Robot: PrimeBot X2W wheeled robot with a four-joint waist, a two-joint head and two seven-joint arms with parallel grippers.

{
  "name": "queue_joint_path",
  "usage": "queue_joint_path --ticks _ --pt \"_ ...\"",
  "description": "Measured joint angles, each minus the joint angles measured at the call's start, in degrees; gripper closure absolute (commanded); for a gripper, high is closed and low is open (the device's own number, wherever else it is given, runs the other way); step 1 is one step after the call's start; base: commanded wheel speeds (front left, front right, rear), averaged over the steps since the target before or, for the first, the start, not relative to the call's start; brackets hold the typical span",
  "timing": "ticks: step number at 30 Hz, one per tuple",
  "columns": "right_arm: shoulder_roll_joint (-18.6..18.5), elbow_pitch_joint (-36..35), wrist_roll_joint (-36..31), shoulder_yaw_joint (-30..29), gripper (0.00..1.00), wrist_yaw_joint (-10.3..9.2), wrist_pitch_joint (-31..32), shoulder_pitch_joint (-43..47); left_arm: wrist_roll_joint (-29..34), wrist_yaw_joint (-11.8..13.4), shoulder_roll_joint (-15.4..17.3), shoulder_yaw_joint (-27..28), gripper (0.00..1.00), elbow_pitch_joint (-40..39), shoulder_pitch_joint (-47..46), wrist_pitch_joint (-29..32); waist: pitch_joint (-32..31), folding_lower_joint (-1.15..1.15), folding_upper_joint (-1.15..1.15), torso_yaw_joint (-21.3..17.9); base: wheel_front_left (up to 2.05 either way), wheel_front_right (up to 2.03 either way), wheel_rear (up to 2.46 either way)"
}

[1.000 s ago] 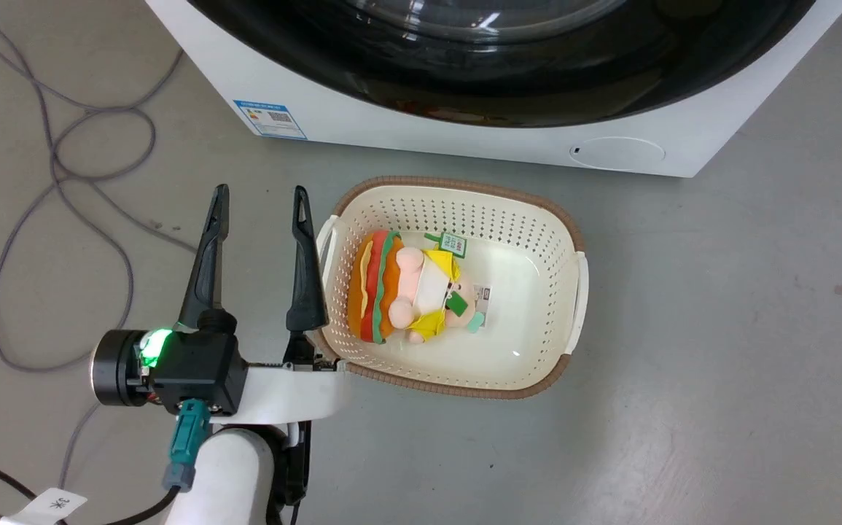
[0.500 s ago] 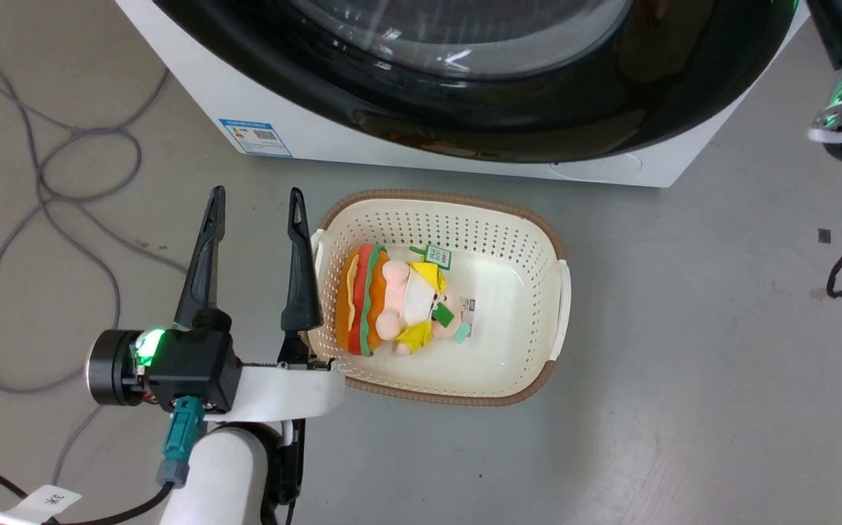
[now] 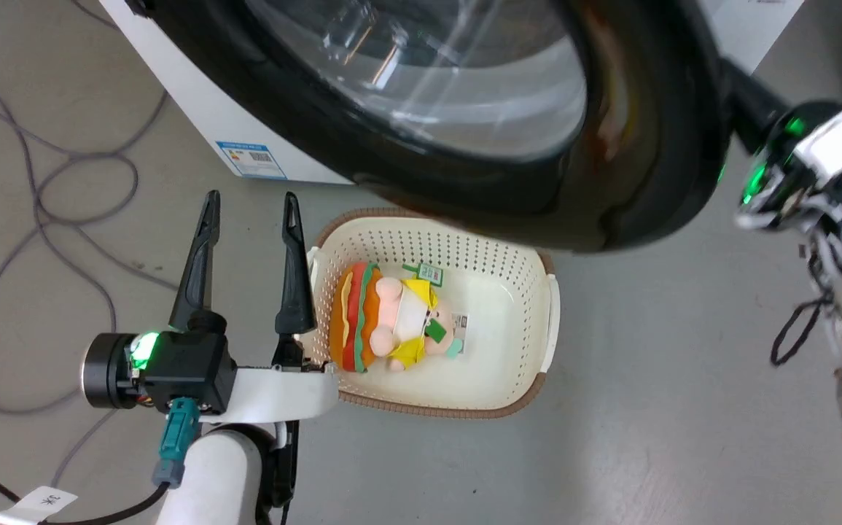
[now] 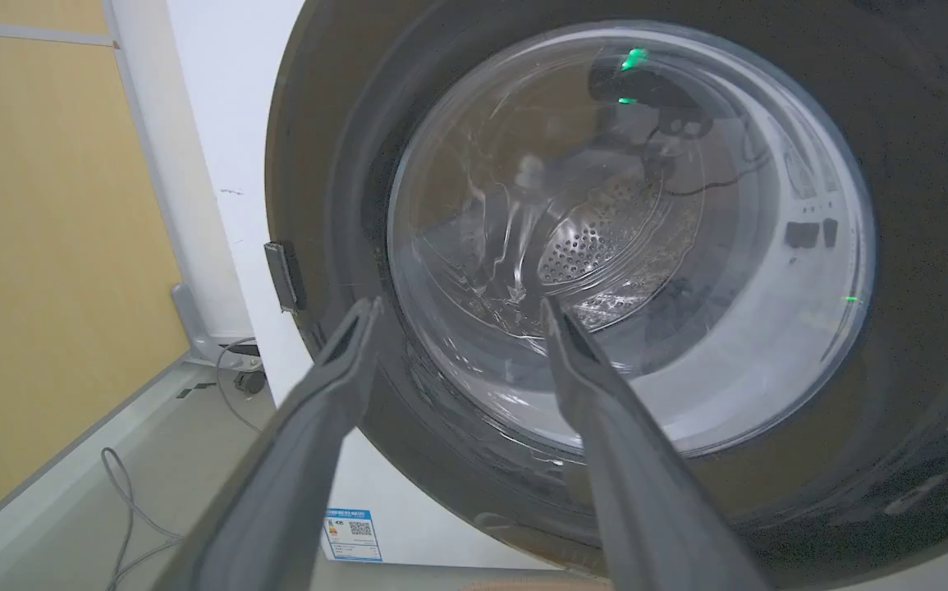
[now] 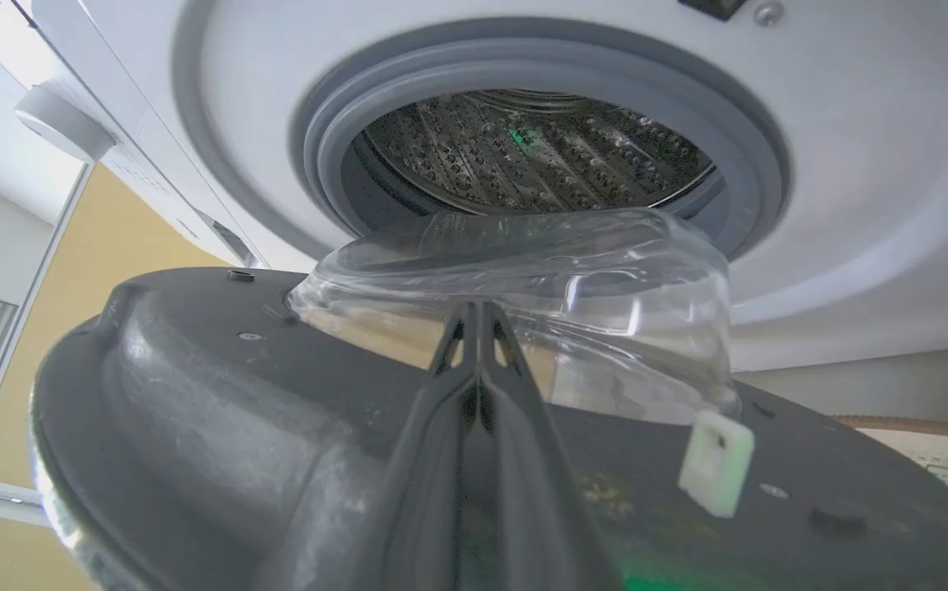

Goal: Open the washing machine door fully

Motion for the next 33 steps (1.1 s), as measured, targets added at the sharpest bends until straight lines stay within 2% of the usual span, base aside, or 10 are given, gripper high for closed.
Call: queue_joint_path --ticks 10,16,26,33 --pt "0.85 -9.59 1.98 2.25 1.0 0.0 6.16 9.9 0.49 -0.8 0.0 1.55 0.0 0.97 2.55 0.0 -3.28 0.0 0.0 -0.99 0.0 0.0 0.0" --pt "2.88 -13.66 3.08 4.28 1.0 0.0 8.89 14.47 1.02 -1.09 0.0 2.14 0.0 1.75 4.37 0.0 -5.58 0.0 0.0 -1.39 0.0 0.0 0.0" --pt "5.81 -19.87 2.42 9.05 1.0 0.0 11.95 21.89 1.47 -1.35 0.0 3.09 0.0 4.16 6.52 0.0 -8.52 -0.01 0.0 -0.84 0.0 0.0 0.0" --pt "8.1 -21.76 2.15 12.44 1.0 0.0 13.71 27.63 1.47 -1.97 0.08 3.71 0.0 6.04 9.11 0.0 -11.48 -0.01 0.0 -0.79 0.0 0.0 0.0"
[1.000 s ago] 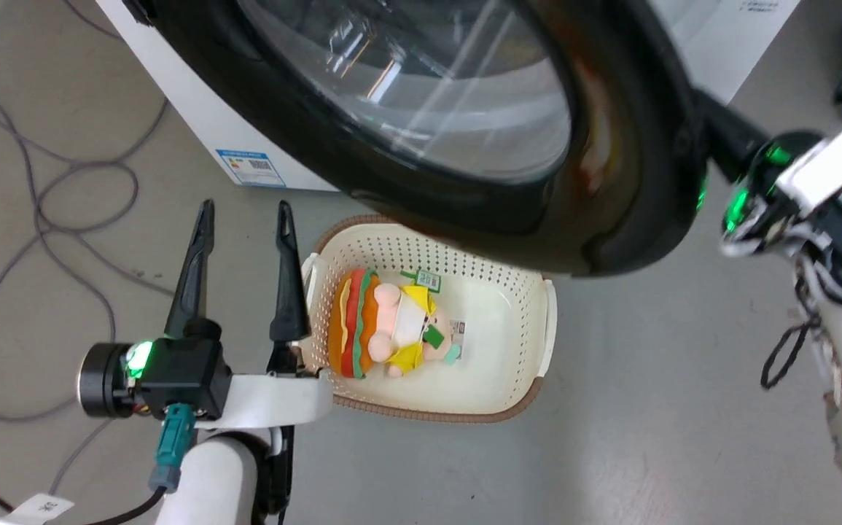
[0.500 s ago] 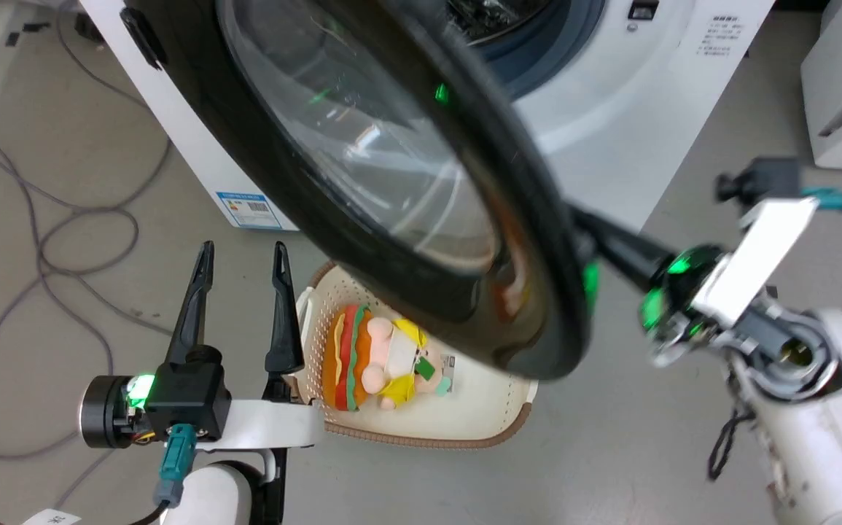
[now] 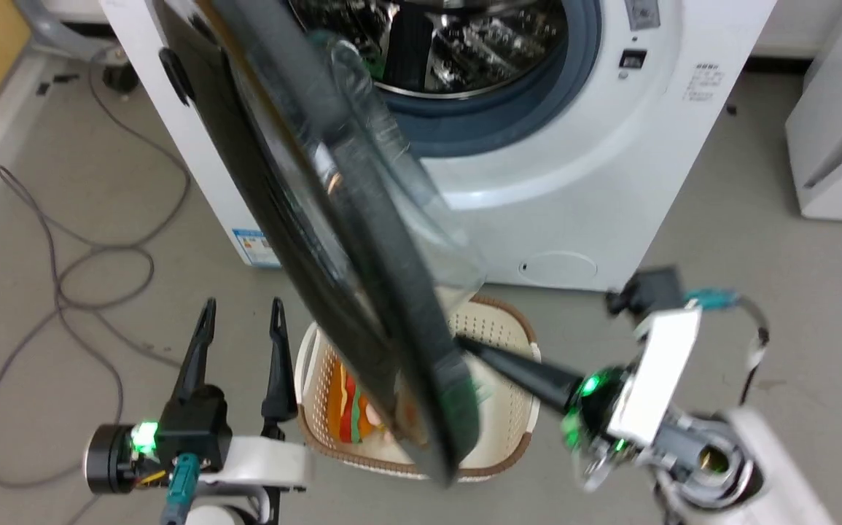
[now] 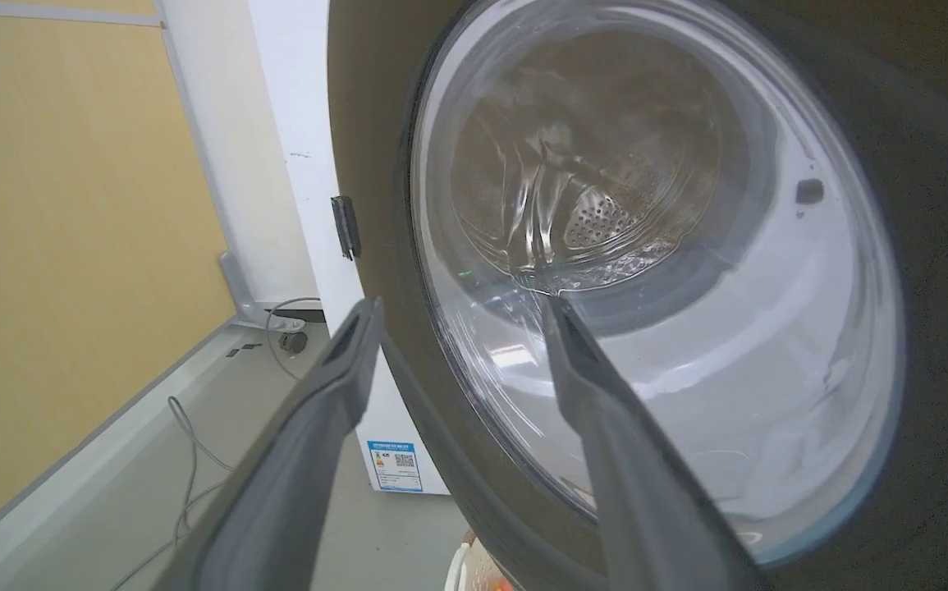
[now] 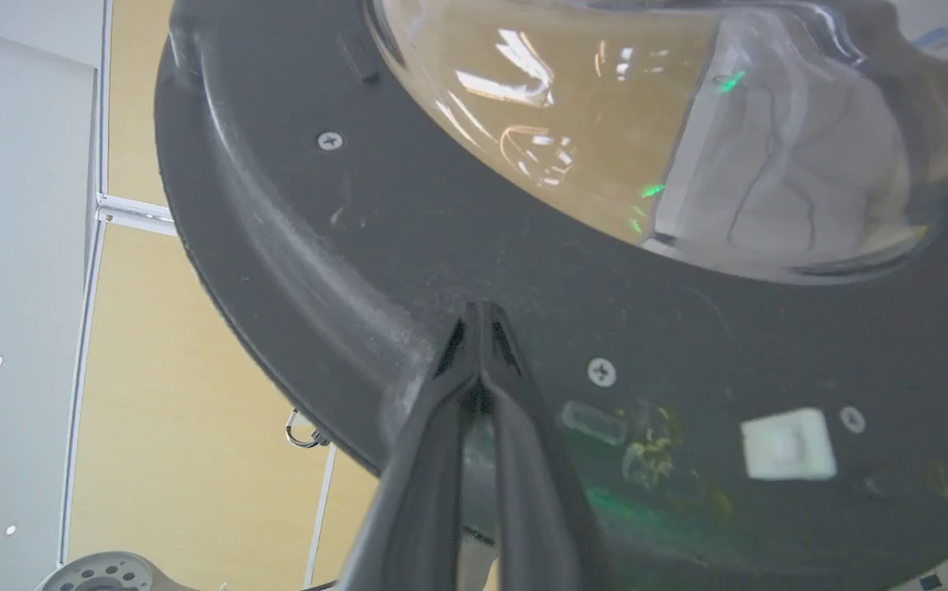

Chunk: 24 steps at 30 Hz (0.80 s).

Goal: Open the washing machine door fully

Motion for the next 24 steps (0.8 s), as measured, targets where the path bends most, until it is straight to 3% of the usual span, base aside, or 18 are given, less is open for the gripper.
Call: queue_joint_path --ticks 13,19,24 --pt "3.03 -0.91 0.83 2.81 1.0 0.0 -1.21 8.45 -0.01 -0.52 0.32 1.37 0.0 1.58 3.98 0.0 -5.42 0.0 0.0 -0.22 0.0 0.0 0.0" --pt "3.56 -3.15 -0.85 -2.78 1.0 0.0 -9.66 10.69 -0.01 -1.05 0.45 1.7 0.0 2.23 5.74 0.0 -7.62 0.0 0.0 -0.64 0.0 0.0 0.0" --pt "3.54 -7.27 -8.34 -7.13 1.0 0.0 -21.3 11.12 -0.01 -1.15 0.56 2.11 0.0 2.24 6.08 0.0 -8.56 0.0 0.0 -1.1 0.0 0.0 0.0"
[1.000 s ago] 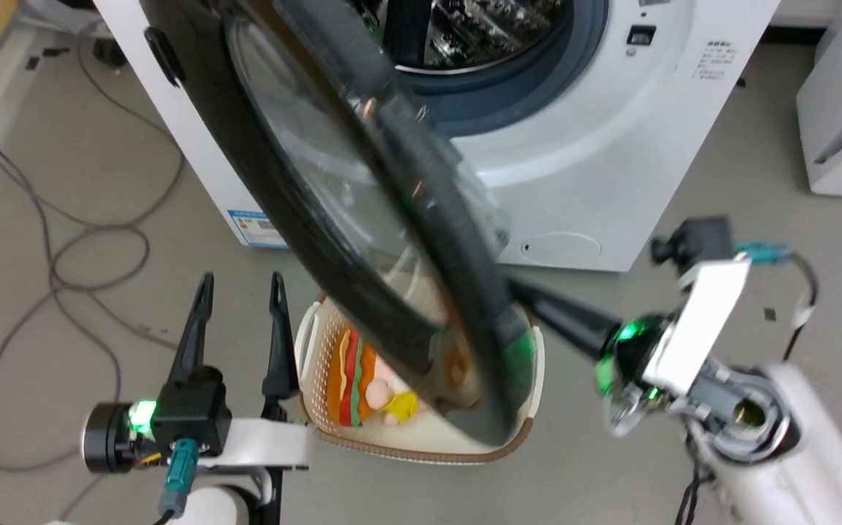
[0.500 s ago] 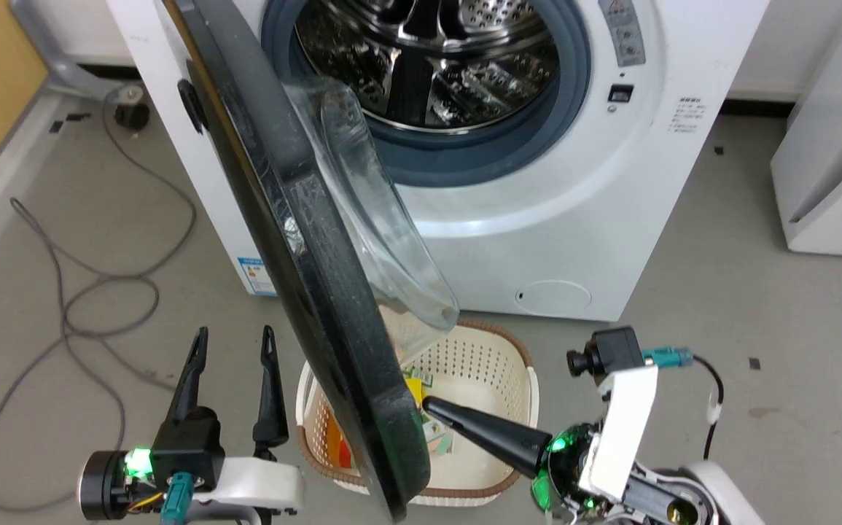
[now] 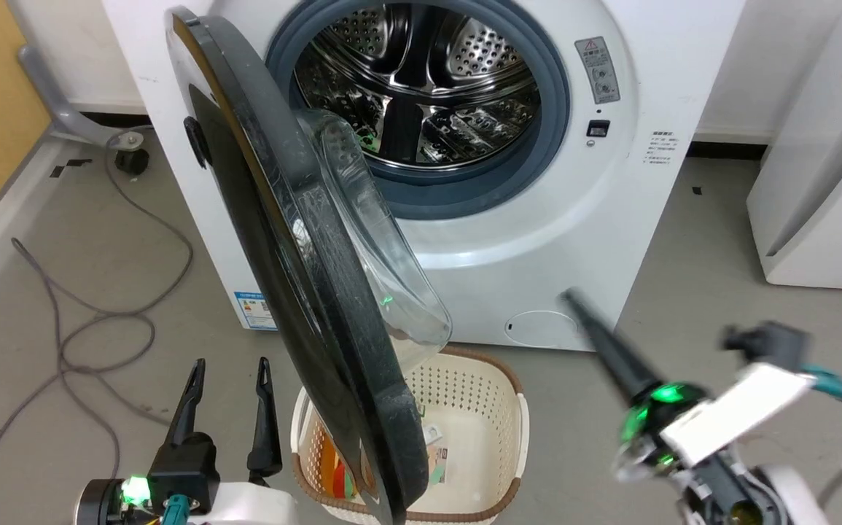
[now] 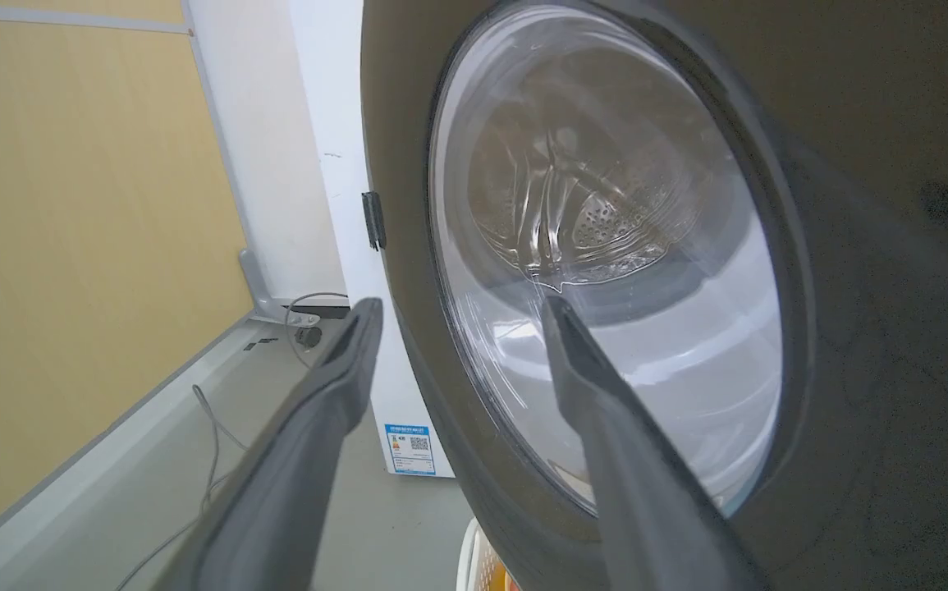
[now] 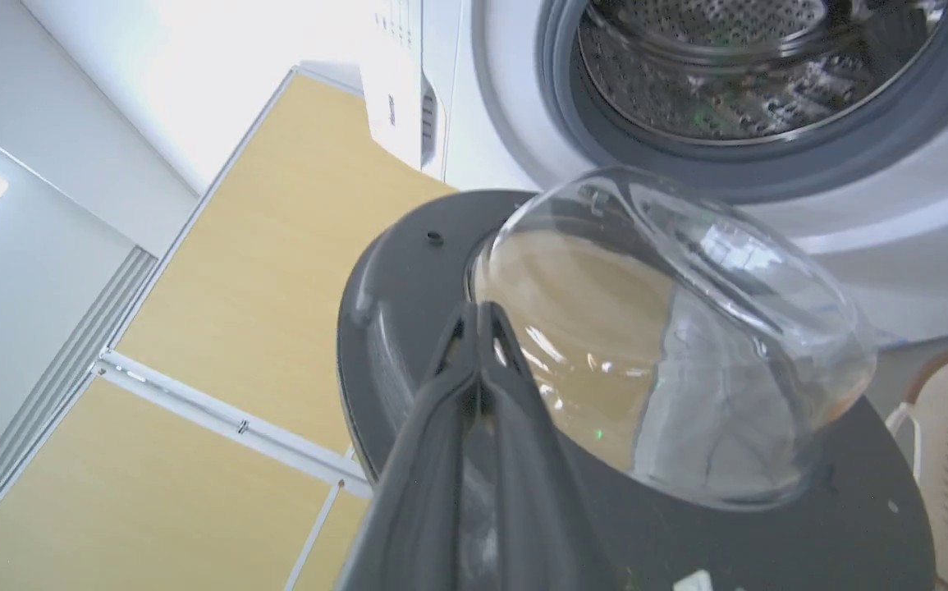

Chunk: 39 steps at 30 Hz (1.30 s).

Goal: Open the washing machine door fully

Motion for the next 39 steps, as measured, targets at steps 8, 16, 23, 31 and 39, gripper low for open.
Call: queue_joint_path --ticks 8,16,23,31,39 --pt "-5.05 -3.14 -13.19 -2.69 1.0 0.0 -21.41 0.37 0.01 -0.02 0.0 0.45 0.0 -0.18 0.04 -0.01 -0.88 0.0 0.0 -0.63 0.0 0.0 0.0" --pt "-11.24 2.9 -46.73 -3.91 1.0 0.01 -31.98 2.66 0.01 -0.4 0.04 0.98 0.0 -0.31 1.04 -0.01 -1.71 0.0 0.0 -1.43 0.0 0.0 0.0" --pt "-4.76 1.82 -70.27 -11.5 1.0 0.01 -32.01 6.77 0.01 -0.4 0.02 0.98 0.0 -0.54 1.12 0.0 -1.89 0.0 0.0 -1.91 0.0 0.0 0.0" --pt "-0.57 3.57 -79.94 -14.27 1.0 0.01 -32.0 12.95 0.01 -0.38 -0.01 0.87 0.0 -0.64 1.12 0.0 -2.25 0.01 0.0 -1.94 0.0 0.0 0.0" --pt "0.59 5.5 -81.87 -16.96 0.0 0.02 -32.0 15.1 0.01 0.3 -0.11 0.93 0.0 -0.58 1.12 -0.01 -2.41 0.01 0.0 -1.79 0.0 0.0 0.0"
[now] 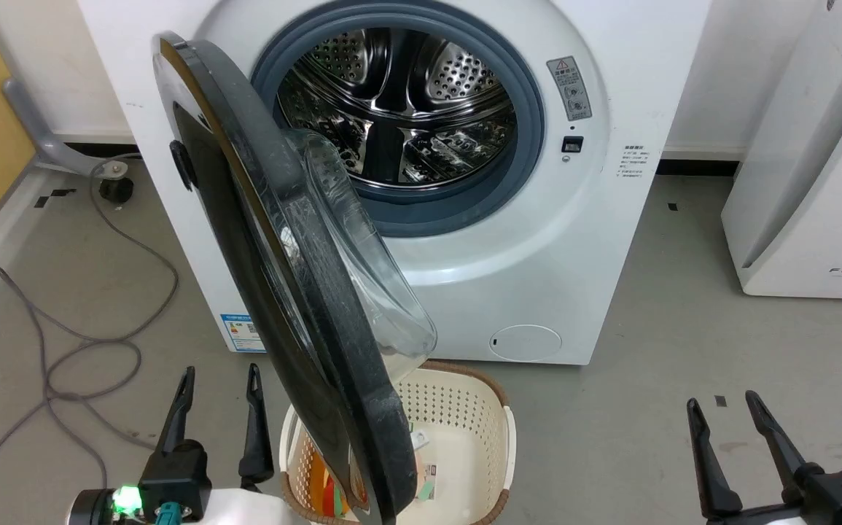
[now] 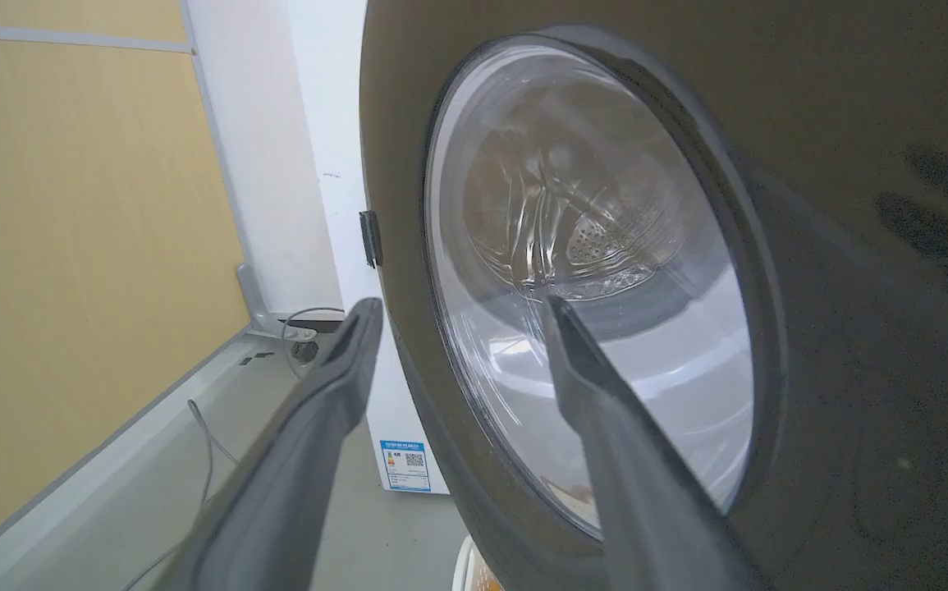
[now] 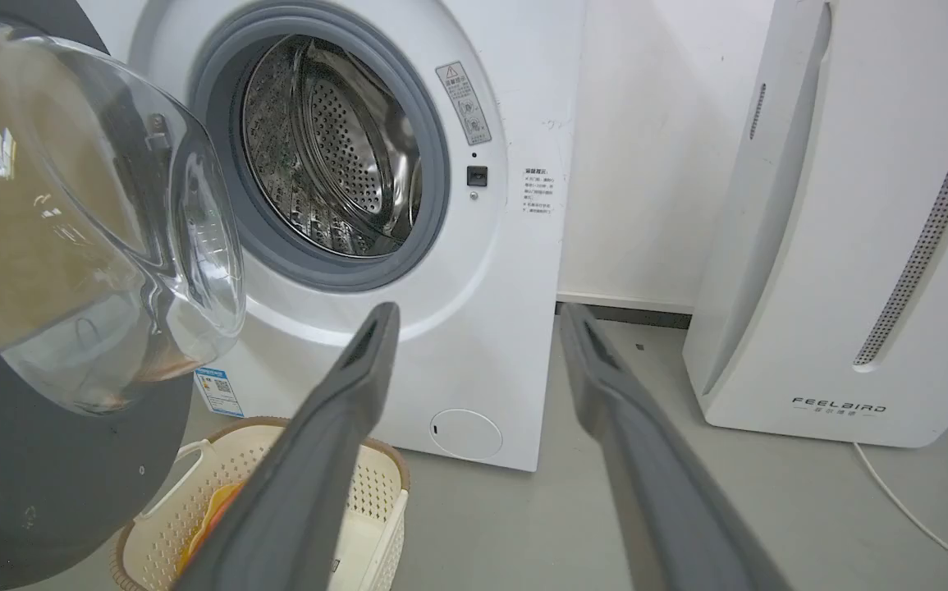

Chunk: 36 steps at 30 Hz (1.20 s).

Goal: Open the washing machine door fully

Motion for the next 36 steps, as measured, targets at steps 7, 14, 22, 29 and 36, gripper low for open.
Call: queue_joint_path --ticks 7,14,22,29,36 --pt "0.09 -0.05 1.91 -0.74 0.0 0.0 0.0 0.03 -0.01 0.89 -0.09 1.23 1.0 -2.24 -0.02 0.01 -0.11 0.0 0.0 0.07 0.0 0.0 0.0" --pt "0.11 -0.52 2.42 -1.04 0.0 0.0 0.0 0.06 0.19 1.36 0.4 2.6 1.0 -10.9 -2.22 -0.04 0.04 0.0 0.0 0.47 0.0 0.0 0.0" --pt "0.12 -1.05 2.48 -0.71 0.0 0.0 0.0 0.09 0.59 0.45 0.74 -0.31 1.0 -22.43 -3.88 -0.04 -0.04 0.0 0.0 0.6 0.0 0.0 0.0" --pt "0.12 -1.36 2.49 -0.64 0.0 0.0 0.0 0.1 0.66 -2.09 0.51 -7.44 1.0 -27.78 -4.99 -0.05 -0.3 0.0 0.0 1.01 0.0 0.0 0.0" --pt "0.13 -1.43 2.54 -0.57 0.0 0.0 0.0 0.11 1.19 -3.88 -0.04 -16.38 1.0 -28.51 -5.04 -0.05 -0.5 0.0 0.0 1.26 0.0 0.0 0.0"
